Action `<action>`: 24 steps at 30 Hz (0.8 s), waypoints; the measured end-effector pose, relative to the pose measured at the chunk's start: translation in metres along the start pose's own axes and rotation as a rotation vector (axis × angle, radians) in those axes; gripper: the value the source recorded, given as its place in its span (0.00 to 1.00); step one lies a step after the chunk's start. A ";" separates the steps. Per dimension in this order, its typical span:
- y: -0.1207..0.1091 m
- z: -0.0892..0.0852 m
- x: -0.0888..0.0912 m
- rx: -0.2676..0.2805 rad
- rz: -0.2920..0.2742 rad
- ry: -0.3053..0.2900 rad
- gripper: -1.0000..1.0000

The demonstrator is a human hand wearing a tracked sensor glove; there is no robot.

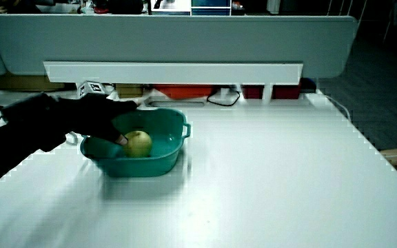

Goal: Pick pear from plate

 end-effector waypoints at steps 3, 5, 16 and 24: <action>0.000 -0.001 0.005 0.001 0.006 0.013 0.50; 0.003 -0.004 0.005 -0.010 0.015 0.017 0.50; 0.014 -0.014 0.006 0.063 0.029 0.127 0.58; 0.007 -0.013 0.006 0.155 -0.019 0.131 0.78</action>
